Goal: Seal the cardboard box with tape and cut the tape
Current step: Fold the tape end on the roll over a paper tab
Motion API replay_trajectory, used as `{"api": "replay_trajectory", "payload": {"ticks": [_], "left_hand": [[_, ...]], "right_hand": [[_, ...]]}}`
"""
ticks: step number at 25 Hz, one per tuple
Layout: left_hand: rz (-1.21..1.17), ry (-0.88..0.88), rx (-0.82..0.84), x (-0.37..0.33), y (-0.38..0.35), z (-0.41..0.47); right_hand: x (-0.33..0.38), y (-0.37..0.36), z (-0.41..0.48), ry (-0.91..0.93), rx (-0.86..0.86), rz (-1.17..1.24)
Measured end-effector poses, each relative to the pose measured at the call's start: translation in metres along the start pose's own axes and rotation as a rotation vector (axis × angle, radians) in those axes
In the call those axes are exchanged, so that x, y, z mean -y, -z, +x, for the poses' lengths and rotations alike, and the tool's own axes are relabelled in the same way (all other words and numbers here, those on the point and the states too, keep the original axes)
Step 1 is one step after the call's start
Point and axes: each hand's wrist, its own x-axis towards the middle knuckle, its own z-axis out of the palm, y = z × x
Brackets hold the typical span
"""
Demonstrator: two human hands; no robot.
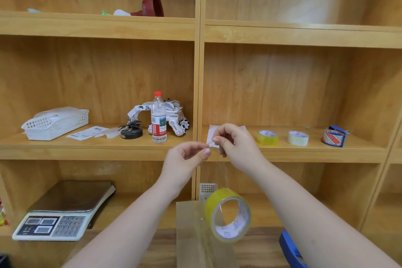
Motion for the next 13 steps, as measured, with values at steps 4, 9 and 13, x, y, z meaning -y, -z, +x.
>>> {"api": "replay_trajectory", "payload": {"ticks": [4,9,13], "left_hand": [[0.018,-0.017,0.047,-0.005,-0.019,0.000],[0.038,-0.024,0.141,-0.020,-0.034,0.005],[-0.064,0.010,0.119,-0.028,-0.041,0.009]], "right_hand": [[-0.007,0.019,-0.010,-0.002,-0.016,0.027],[-0.018,0.034,-0.010,-0.006,-0.064,0.031],[-0.028,0.033,-0.007,0.022,-0.141,0.092]]}}
